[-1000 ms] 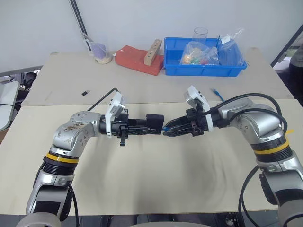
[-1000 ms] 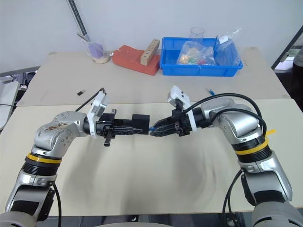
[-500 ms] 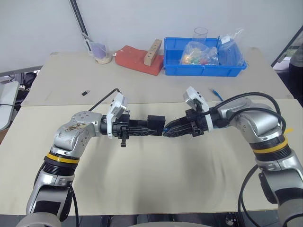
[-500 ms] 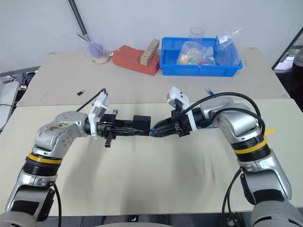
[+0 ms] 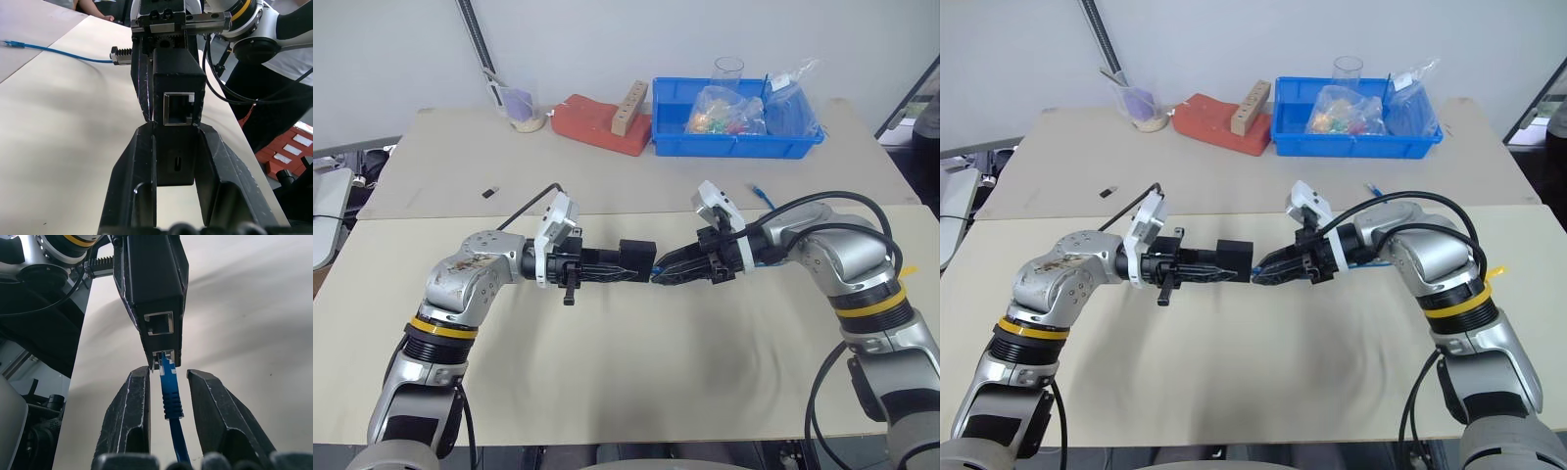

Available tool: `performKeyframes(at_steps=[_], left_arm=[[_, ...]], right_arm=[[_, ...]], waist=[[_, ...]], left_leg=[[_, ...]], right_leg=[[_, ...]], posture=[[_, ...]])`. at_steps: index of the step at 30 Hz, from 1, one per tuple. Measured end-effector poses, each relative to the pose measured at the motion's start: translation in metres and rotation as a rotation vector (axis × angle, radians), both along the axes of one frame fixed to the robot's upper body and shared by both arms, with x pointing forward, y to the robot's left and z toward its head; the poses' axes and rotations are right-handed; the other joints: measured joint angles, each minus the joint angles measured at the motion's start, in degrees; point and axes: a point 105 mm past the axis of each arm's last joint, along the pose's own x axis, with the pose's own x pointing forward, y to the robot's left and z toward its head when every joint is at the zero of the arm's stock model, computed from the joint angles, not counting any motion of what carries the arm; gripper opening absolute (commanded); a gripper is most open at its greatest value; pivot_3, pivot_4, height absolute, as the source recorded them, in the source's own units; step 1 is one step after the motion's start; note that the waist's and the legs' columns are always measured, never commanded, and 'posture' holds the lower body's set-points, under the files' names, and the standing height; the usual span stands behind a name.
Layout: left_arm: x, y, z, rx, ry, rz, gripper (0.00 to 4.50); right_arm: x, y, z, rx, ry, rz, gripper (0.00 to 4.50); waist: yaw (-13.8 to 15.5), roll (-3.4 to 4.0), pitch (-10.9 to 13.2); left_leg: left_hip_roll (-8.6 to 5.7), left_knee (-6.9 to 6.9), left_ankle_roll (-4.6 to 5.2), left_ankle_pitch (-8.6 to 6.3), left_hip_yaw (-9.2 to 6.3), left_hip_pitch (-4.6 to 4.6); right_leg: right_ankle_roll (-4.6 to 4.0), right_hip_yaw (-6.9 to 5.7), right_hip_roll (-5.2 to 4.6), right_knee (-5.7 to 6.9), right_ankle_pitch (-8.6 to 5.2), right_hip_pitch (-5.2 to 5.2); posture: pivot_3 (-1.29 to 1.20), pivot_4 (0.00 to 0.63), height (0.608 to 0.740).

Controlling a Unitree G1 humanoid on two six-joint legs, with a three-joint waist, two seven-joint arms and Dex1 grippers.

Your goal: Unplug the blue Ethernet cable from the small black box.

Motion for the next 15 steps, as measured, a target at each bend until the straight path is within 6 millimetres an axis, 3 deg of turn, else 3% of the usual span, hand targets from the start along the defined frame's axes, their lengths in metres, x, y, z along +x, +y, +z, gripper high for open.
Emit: performKeyframes(at_steps=[1,6,15], left_arm=[[-0.0001,-0.0001,-0.0002,0.001,0.0,-0.001,0.54],[-0.0001,-0.0003,-0.0006,0.003,0.0,-0.002,0.54],[-0.0001,-0.0004,-0.0007,0.004,0.0,-0.001,0.54]], right_arm=[[-0.0001,0.0,0.0,0.0,0.0,0.0,1.42],[-0.001,0.0003,-0.0004,0.0,0.005,0.009,0.03],[-0.0011,0.0003,-0.0008,-0.002,0.006,0.01,0.03]], waist=[[0.0,0.0,0.0],[0.0,0.0,0.0],[0.0,0.0,0.0]], left_leg=[[0.0,0.0,0.0,0.0,0.0,0.0],[0.0,0.0,0.0,0.0,0.0,0.0],[0.0,0.0,0.0,0.0,0.0,0.0]], right_leg=[[0.0,0.0,0.0,0.0,0.0,0.0],[0.0,0.0,0.0,0.0,0.0,0.0],[0.0,0.0,0.0,0.0,0.0,0.0]], posture=[[0.0,0.15,0.74],[0.0,0.15,0.74],[0.0,0.15,0.74]])
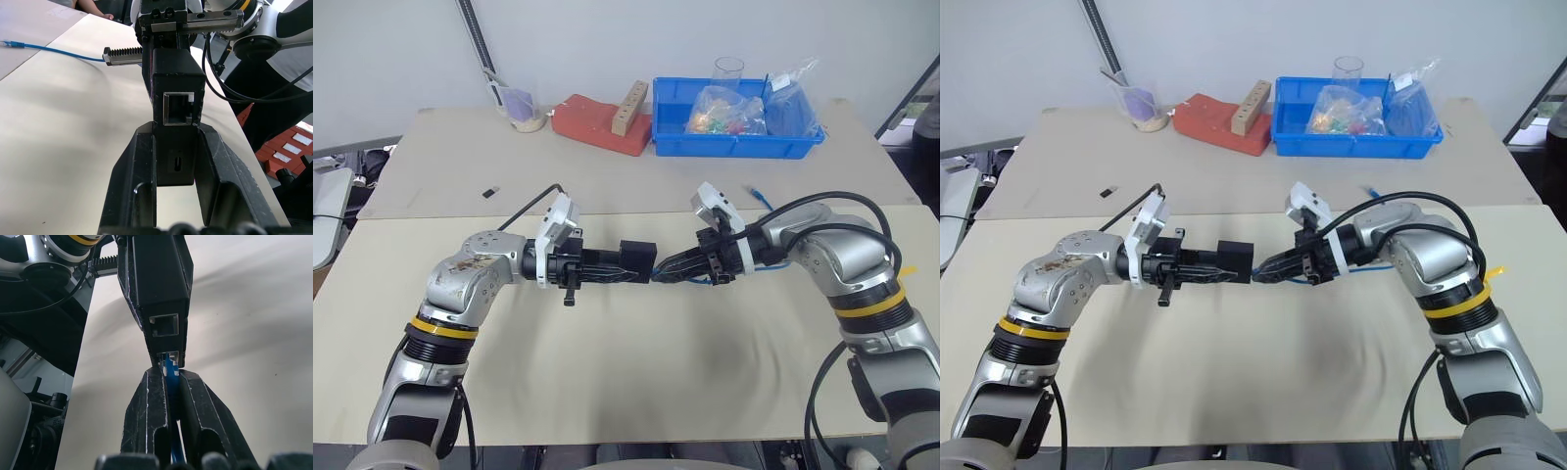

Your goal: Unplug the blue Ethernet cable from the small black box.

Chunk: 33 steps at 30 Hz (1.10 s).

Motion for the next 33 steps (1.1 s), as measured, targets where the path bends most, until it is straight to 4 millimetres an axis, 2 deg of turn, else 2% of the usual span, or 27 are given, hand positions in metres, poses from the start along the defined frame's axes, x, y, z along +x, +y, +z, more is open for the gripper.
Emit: performKeyframes(at_steps=[4,9,13,17,19,21,23,25,31,33], left_arm=[[-0.001,-0.001,0.002,-0.008,0.0,-0.003,0.54],[0.001,0.034,0.006,0.035,-0.012,0.105,0.54],[-0.005,0.033,0.005,0.032,-0.018,0.094,0.54],[-0.001,0.03,0.006,0.011,-0.055,0.128,0.54],[0.001,0.029,0.004,0.0,-0.074,0.15,0.54],[0.004,0.031,-0.002,0.014,-0.092,0.187,0.54],[0.004,0.033,-0.006,0.02,-0.097,0.207,0.54],[0.005,0.034,-0.009,0.024,-0.095,0.226,0.54],[0.009,0.036,-0.014,0.026,-0.124,0.269,0.54],[0.018,0.041,-0.019,0.024,-0.158,0.342,0.54]], right_arm=[[-0.001,-0.005,0.002,-0.016,-0.028,0.01,0.03],[-0.003,-0.051,-0.002,-0.093,-0.017,-0.105,0.03],[-0.002,-0.06,-0.015,-0.122,-0.041,-0.131,0.03],[0.031,-0.081,-0.035,-0.244,-0.268,-0.287,0.03],[0.039,-0.089,-0.048,-0.3,-0.348,-0.333,0.03],[0.037,-0.092,-0.064,-0.334,-0.368,-0.345,0.99],[0.03,-0.092,-0.075,-0.34,-0.349,-0.344,1.63],[0.022,-0.087,-0.077,-0.33,-0.346,-0.33,2.3],[0.015,-0.081,-0.052,-0.261,-0.368,-0.349,4.45],[0.013,-0.077,-0.036,-0.194,-0.366,-0.389,4.48]], waist=[[0.1,0.0,0.0],[0.2,0.0,0.0],[0.1,-0.01,0.0],[0.1,-0.01,0.0],[0.2,-0.01,0.0],[0.2,-0.01,0.0],[0.2,-0.01,0.0],[0.3,-0.01,0.0],[0.3,-0.01,0.0],[0.4,-0.01,0.0]], left_leg=[[-0.01,0.0,0.0,0.0,0.0,-0.03],[0.02,-0.02,0.01,-0.01,0.0,-0.01],[0.02,-0.01,0.01,-0.01,0.03,-0.01],[0.01,0.0,0.01,-0.01,0.06,0.0],[0.02,-0.02,0.01,-0.01,0.07,-0.01],[0.03,-0.04,0.01,-0.01,0.07,-0.04],[0.03,-0.03,0.01,0.0,0.07,-0.06],[0.01,-0.02,0.01,0.0,0.06,-0.05],[0.02,-0.03,0.01,-0.01,0.05,-0.01],[0.02,-0.03,0.01,-0.01,0.06,-0.02]], right_leg=[[0.0,0.0,-0.01,-0.01,0.0,-0.01],[0.0,-0.01,-0.01,-0.07,0.0,0.0],[0.0,0.0,0.0,-0.05,0.0,-0.01],[0.0,0.02,-0.02,-0.07,0.0,0.0],[0.0,0.03,-0.01,-0.06,0.0,-0.02],[0.0,0.03,-0.01,-0.06,0.0,-0.05],[0.0,0.04,-0.01,-0.05,0.0,-0.05],[0.0,0.07,-0.03,-0.04,0.0,-0.04],[0.0,0.06,-0.01,-0.05,0.0,-0.02],[0.0,0.06,-0.02,-0.06,0.0,-0.02]], posture=[[0.0,0.15,0.74],[0.0,0.15,0.74],[0.0,0.15,0.74],[0.0,0.15,0.74],[0.0,0.15,0.74],[0.0,0.15,0.74],[0.0,0.15,0.74],[0.0,0.15,0.74],[0.0,0.15,0.74],[0.0,0.15,0.74]])
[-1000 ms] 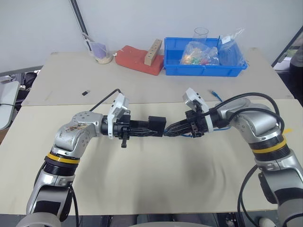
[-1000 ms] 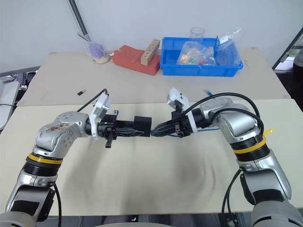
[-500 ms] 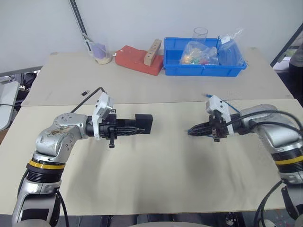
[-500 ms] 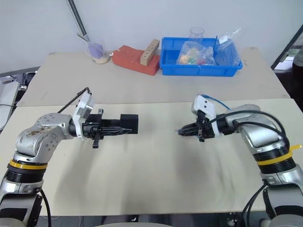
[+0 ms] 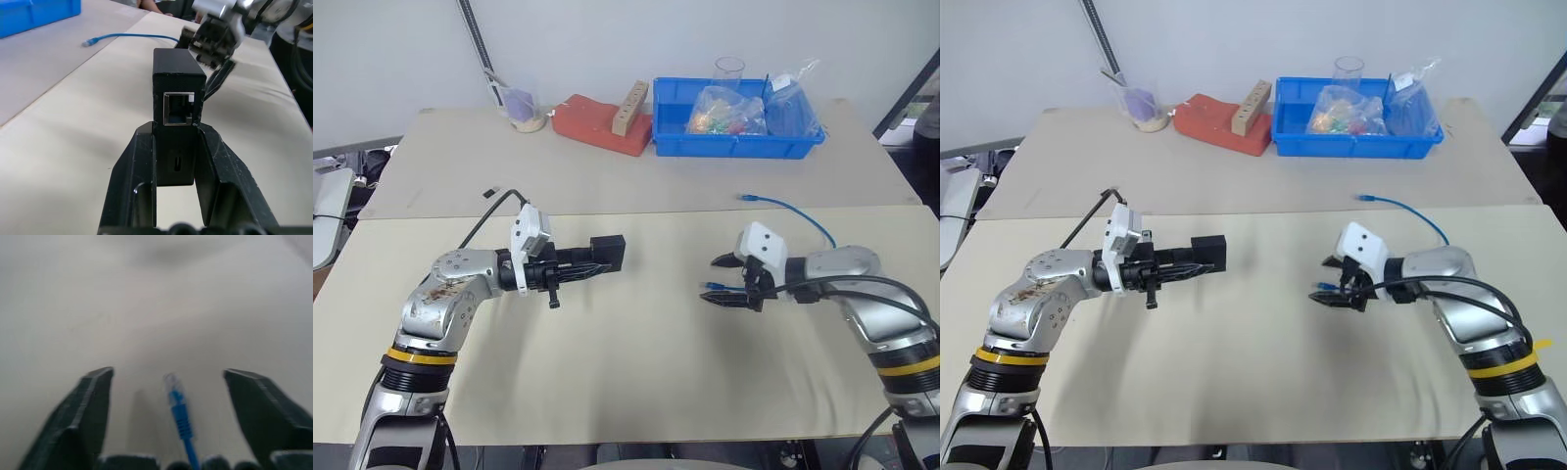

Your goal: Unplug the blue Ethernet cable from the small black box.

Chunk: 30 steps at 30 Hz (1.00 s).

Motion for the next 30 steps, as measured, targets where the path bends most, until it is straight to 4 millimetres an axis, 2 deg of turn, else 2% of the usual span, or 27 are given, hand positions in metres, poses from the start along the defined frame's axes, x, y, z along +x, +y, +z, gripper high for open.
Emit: performKeyframes(at_steps=[5,7,10,14,19,21,22,27,28,30], left_arm=[[0.028,0.017,-0.018,-0.028,-0.104,0.24,0.54],[0.035,0.017,-0.028,-0.045,-0.133,0.314,0.54],[0.043,0.018,-0.048,-0.049,-0.146,0.401,0.54],[0.051,0.017,-0.074,-0.04,-0.139,0.492,0.54],[0.062,0.011,-0.073,-0.046,-0.182,0.515,0.54],[0.064,0.011,-0.074,-0.049,-0.183,0.516,1.56],[0.064,0.011,-0.074,-0.051,-0.183,0.516,1.86],[0.064,0.013,-0.074,-0.075,-0.158,0.518,4.2],[0.063,0.014,-0.074,-0.075,-0.156,0.516,4.43],[0.061,0.018,-0.074,-0.066,-0.148,0.511,4.43]], right_arm=[[-0.018,0.027,0.05,0.231,-0.079,0.013,4.48],[-0.024,0.036,0.06,0.284,-0.104,0.022,4.48],[-0.026,0.039,0.063,0.29,-0.119,0.006,4.48],[-0.025,0.036,0.056,0.285,-0.109,-0.034,4.48],[-0.022,0.036,0.055,0.281,-0.115,-0.057,4.48],[-0.022,0.037,0.054,0.279,-0.114,-0.057,4.5],[-0.022,0.038,0.053,0.277,-0.112,-0.056,4.5],[-0.02,0.037,0.052,0.278,-0.114,-0.064,4.5],[-0.019,0.037,0.051,0.279,-0.112,-0.065,4.5],[-0.018,0.036,0.051,0.281,-0.111,-0.069,4.5]], waist=[[0.5,0.0,0.0],[1.0,-0.01,0.0],[1.5,-0.01,0.0],[1.6,-0.01,0.0],[1.5,0.0,0.0],[1.4,0.01,0.0],[1.5,0.01,0.0],[1.4,0.01,0.0],[1.3,0.01,0.0],[1.1,0.01,0.0]], left_leg=[[0.0,0.0,0.0,0.0,-0.02,-0.01],[-0.04,0.02,0.0,0.0,-0.01,0.0],[-0.1,0.04,0.0,0.0,0.02,-0.02],[-0.11,0.05,0.0,0.0,0.04,-0.03],[-0.1,0.05,0.0,0.0,0.04,0.02],[-0.11,0.05,0.0,0.0,0.04,0.02],[-0.11,0.05,0.0,0.0,0.04,0.02],[-0.1,0.05,0.01,0.01,0.03,0.04],[-0.1,0.05,0.01,0.01,0.03,0.04],[-0.08,0.04,0.01,0.01,0.02,0.05]], right_leg=[[0.0,0.0,-0.01,0.0,0.0,0.0],[0.0,0.0,-0.06,-0.02,0.0,0.02],[0.0,0.0,-0.11,-0.04,0.0,0.02],[0.0,0.0,-0.1,-0.03,0.0,0.01],[0.0,-0.02,-0.08,0.06,0.0,0.02],[0.0,-0.02,-0.08,0.07,0.0,0.02],[0.0,-0.02,-0.08,0.08,0.0,0.03],[0.0,-0.02,-0.07,0.09,0.0,0.04],[0.0,-0.02,-0.07,0.1,0.0,0.04],[0.0,-0.02,-0.04,0.11,0.0,0.03]], posture=[[0.0,0.15,0.74],[0.0,0.15,0.74],[0.0,0.15,0.74],[0.0,0.15,0.74],[0.0,0.15,0.74],[0.0,0.15,0.74],[0.0,0.15,0.74],[0.0,0.15,0.74],[0.0,0.15,0.74],[0.0,0.15,0.74]])
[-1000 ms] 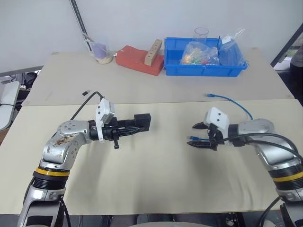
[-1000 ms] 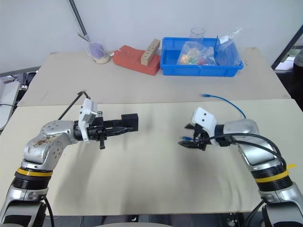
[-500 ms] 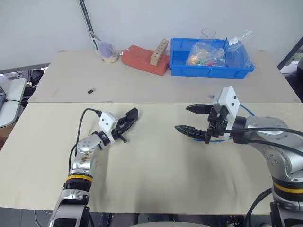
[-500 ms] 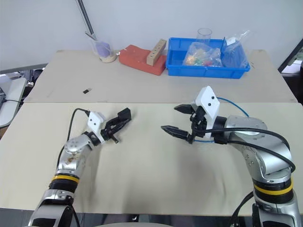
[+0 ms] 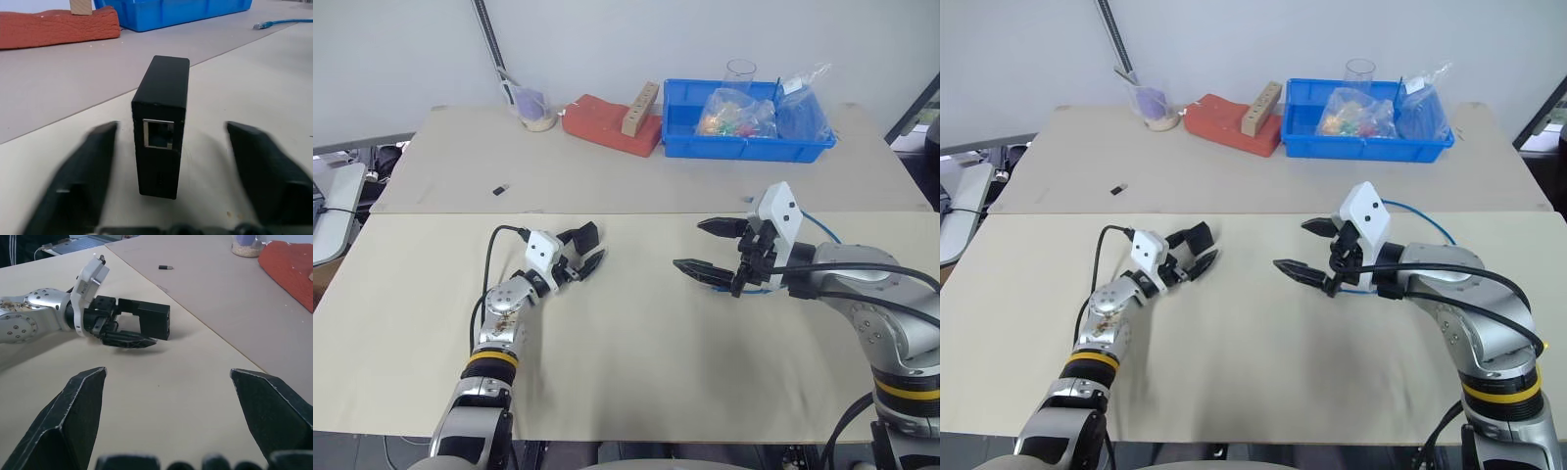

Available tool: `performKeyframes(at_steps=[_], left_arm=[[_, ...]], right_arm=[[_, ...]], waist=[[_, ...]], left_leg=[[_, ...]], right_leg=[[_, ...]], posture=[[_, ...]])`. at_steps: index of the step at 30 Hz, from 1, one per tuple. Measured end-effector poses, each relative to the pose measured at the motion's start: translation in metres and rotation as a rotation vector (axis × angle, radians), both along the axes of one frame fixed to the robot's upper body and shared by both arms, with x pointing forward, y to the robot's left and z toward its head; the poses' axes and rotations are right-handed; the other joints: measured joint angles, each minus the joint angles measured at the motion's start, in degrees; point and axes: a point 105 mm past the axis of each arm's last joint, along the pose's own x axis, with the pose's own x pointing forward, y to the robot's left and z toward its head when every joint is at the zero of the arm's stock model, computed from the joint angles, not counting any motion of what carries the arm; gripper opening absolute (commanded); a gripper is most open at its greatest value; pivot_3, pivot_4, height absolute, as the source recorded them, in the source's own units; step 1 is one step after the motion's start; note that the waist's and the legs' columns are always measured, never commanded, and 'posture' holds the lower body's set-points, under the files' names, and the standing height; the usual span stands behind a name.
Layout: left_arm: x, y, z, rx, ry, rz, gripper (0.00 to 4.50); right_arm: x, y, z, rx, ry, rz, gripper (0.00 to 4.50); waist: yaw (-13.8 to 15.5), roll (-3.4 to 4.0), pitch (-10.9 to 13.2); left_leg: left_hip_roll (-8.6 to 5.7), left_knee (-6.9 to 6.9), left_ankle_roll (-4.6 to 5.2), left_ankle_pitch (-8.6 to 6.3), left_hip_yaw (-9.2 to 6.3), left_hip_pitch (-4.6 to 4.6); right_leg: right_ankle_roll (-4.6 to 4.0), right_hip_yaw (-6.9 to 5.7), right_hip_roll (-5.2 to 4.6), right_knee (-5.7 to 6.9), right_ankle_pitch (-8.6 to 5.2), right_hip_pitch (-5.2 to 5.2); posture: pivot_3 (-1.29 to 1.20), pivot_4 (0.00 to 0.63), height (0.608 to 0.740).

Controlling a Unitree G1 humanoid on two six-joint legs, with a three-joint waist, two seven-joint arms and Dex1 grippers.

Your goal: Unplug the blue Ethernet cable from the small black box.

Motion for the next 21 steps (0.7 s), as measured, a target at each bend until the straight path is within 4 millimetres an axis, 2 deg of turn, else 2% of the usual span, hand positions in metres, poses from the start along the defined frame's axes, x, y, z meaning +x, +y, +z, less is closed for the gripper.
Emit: performKeyframes(at_steps=[5,7,9,11,13,15,17,21], left_arm=[[-0.019,0.02,-0.002,0.045,0.072,-0.035,4.43],[-0.04,0.035,-0.001,0.086,0.139,-0.084,4.43],[-0.057,0.049,0.012,0.138,0.182,-0.129,4.43],[-0.067,0.061,0.039,0.161,0.188,-0.143,4.43],[-0.073,0.067,0.068,0.166,0.173,-0.137,4.43],[-0.08,0.068,0.087,0.205,0.153,-0.129,4.43],[-0.082,0.067,0.093,0.229,0.146,-0.12,4.43],[-0.079,0.069,0.093,0.24,0.149,-0.078,4.43]], right_arm=[[0.002,-0.006,-0.002,-0.012,0.007,-0.006,4.5],[0.002,-0.014,-0.005,-0.036,0.013,-0.009,4.5],[0.002,-0.025,-0.01,-0.056,0.032,-0.017,4.5],[0.002,-0.037,-0.012,-0.074,0.038,-0.028,4.5],[0.003,-0.045,-0.01,-0.079,0.032,-0.026,4.5],[0.006,-0.053,-0.007,-0.076,0.019,-0.038,4.5],[0.009,-0.06,-0.006,-0.078,0.011,-0.061,4.5],[0.013,-0.063,-0.009,-0.062,0.015,-0.08,4.5]], waist=[[-1.2,0.0,0.0],[-1.5,-0.02,0.0],[-1.6,-0.04,0.0],[-1.2,-0.03,0.0],[-1.0,-0.04,0.0],[-1.0,-0.02,0.0],[-1.0,-0.02,0.0],[-1.1,-0.03,0.1]], left_leg=[[0.08,-0.09,0.0,0.0,-0.05,0.04],[0.1,-0.11,0.0,0.0,-0.08,0.03],[0.12,-0.12,0.0,0.0,-0.09,0.02],[0.09,-0.12,0.0,0.0,-0.1,0.03],[0.1,-0.12,0.0,-0.01,-0.09,0.02],[0.07,-0.12,0.01,-0.01,-0.06,0.07],[0.08,-0.15,0.01,-0.01,-0.01,0.08],[0.12,-0.16,0.01,-0.01,-0.01,0.06]], right_leg=[[0.0,0.0,0.07,0.06,0.0,-0.03],[0.0,-0.02,0.08,0.1,0.0,-0.05],[0.0,-0.02,0.08,0.1,0.0,-0.05],[0.0,-0.02,0.01,0.06,0.0,-0.02],[0.01,-0.02,0.0,-0.04,-0.01,0.01],[0.01,0.02,-0.02,-0.13,-0.01,0.06],[0.01,0.03,0.0,-0.16,-0.01,0.06],[0.01,0.03,0.04,-0.16,-0.01,0.04]], posture=[[0.0,0.15,0.74],[0.0,0.15,0.74],[0.0,0.15,0.74],[0.0,0.15,0.74],[0.0,0.15,0.74],[0.0,0.15,0.74],[0.0,0.15,0.74],[0.0,0.15,0.74]])
